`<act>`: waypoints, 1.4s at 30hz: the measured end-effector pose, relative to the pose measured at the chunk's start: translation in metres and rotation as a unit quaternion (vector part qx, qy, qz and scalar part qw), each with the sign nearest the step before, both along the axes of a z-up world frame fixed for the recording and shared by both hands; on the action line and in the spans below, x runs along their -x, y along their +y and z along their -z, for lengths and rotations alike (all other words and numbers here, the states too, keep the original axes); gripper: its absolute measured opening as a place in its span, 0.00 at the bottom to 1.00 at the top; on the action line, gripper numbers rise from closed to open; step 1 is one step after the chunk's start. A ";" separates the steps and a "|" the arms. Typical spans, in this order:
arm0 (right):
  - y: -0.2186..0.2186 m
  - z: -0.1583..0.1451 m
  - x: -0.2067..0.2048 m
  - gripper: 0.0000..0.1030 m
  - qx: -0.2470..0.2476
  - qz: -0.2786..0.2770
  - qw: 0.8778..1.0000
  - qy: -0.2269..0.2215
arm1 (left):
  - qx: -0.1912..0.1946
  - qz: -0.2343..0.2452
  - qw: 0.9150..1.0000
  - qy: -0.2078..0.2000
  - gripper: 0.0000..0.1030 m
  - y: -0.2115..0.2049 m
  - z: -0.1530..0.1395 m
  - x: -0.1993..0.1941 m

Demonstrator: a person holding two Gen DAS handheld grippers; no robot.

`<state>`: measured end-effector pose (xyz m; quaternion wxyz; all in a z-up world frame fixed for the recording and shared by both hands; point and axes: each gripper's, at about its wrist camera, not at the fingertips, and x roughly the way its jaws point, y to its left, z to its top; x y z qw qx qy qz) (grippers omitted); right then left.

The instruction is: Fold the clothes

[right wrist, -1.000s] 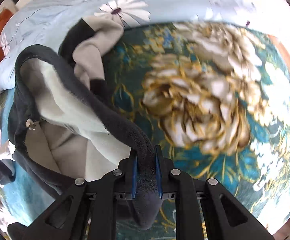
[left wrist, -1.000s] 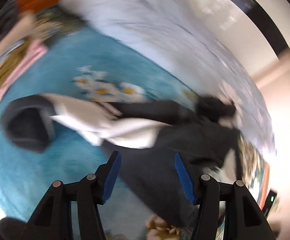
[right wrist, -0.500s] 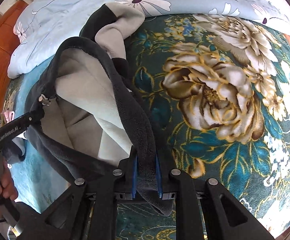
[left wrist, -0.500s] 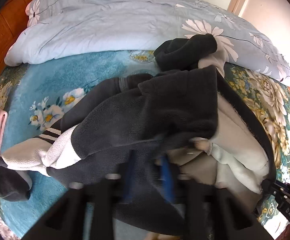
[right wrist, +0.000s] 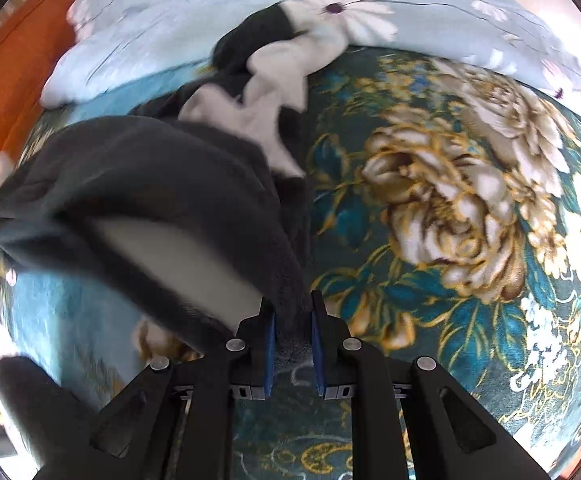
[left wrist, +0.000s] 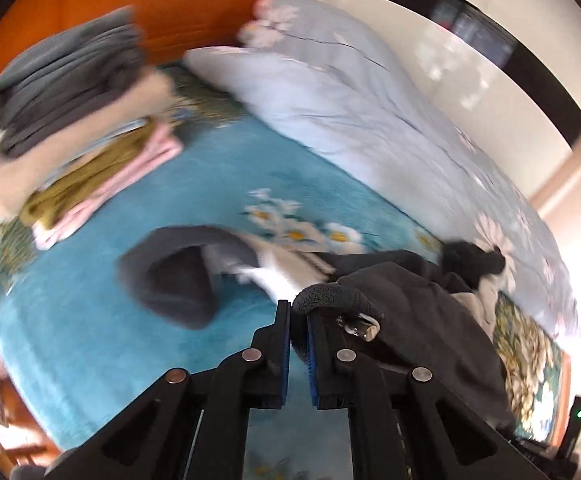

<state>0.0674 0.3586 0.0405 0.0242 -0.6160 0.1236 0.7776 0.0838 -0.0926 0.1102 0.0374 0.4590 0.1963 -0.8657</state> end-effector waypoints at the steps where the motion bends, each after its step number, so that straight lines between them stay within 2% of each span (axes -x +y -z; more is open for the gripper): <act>1: -0.010 0.004 -0.004 0.15 0.012 -0.015 1.000 -0.011 | -0.006 -0.003 1.000 -0.005 0.07 -0.004 0.002 -0.006; 4: -0.037 0.016 -0.016 0.15 0.046 -0.057 0.996 -0.040 | -0.025 -0.001 0.999 -0.022 0.07 -0.008 0.009 -0.022; 6: -0.056 0.021 -0.021 0.15 0.050 -0.088 0.994 -0.051 | -0.038 -0.001 0.999 -0.033 0.07 -0.011 0.013 -0.032; 10: -0.060 0.015 -0.014 0.16 0.085 -0.109 0.989 -0.045 | -0.064 0.001 0.996 -0.055 0.07 -0.016 0.022 -0.052; 13: -0.046 0.003 0.000 0.23 0.113 -0.104 0.988 -0.024 | -0.083 0.002 0.994 -0.071 0.08 -0.020 0.029 -0.068; 15: -0.035 -0.005 0.010 0.33 0.129 -0.099 0.987 -0.008 | -0.095 0.003 0.992 -0.082 0.08 -0.023 0.033 -0.078; 17: -0.022 -0.013 0.023 0.40 0.136 -0.089 0.987 0.008 | -0.094 0.016 0.993 -0.068 0.12 -0.024 0.022 -0.081; 18: -0.016 -0.017 0.029 0.41 0.140 -0.080 0.987 0.018 | -0.092 0.019 0.994 -0.056 0.23 -0.027 0.014 -0.083; 19: -0.010 -0.021 0.035 0.44 0.144 -0.071 0.987 0.029 | -0.090 0.022 0.995 -0.045 0.43 -0.030 0.007 -0.085; 21: 0.000 -0.017 0.051 0.49 0.143 -0.039 0.988 0.038 | -0.100 0.004 0.995 -0.019 0.66 -0.040 -0.005 -0.079; 24: 0.013 -0.003 0.077 0.50 0.139 0.020 0.989 0.044 | -0.125 -0.031 0.992 0.000 0.67 -0.054 -0.007 -0.048; 26: 0.020 0.016 0.096 0.50 0.152 0.068 0.985 0.040 | -0.148 -0.054 0.987 -0.019 0.67 -0.057 0.009 -0.015; 29: 0.029 0.039 0.119 0.52 0.184 0.138 0.972 0.038 | -0.193 -0.069 0.976 -0.074 0.67 -0.051 0.047 0.039; 31: 0.035 0.052 0.131 0.56 0.199 0.185 0.962 0.042 | -0.197 -0.070 0.972 -0.105 0.67 -0.043 0.069 0.068; 36: 0.045 0.072 0.150 0.56 0.202 0.258 0.944 0.041 | -0.165 -0.084 0.969 -0.165 0.67 -0.032 0.109 0.121; 39: 0.048 0.078 0.158 0.56 0.206 0.281 0.937 0.036 | -0.151 -0.126 0.967 -0.163 0.63 -0.041 0.119 0.129; 41: 0.046 0.079 0.164 0.56 0.199 0.282 0.938 0.029 | -0.153 -0.144 0.964 -0.160 0.45 -0.048 0.120 0.130; 42: 0.044 0.079 0.167 0.56 0.195 0.283 0.939 0.027 | -0.150 -0.146 0.964 -0.164 0.26 -0.050 0.120 0.131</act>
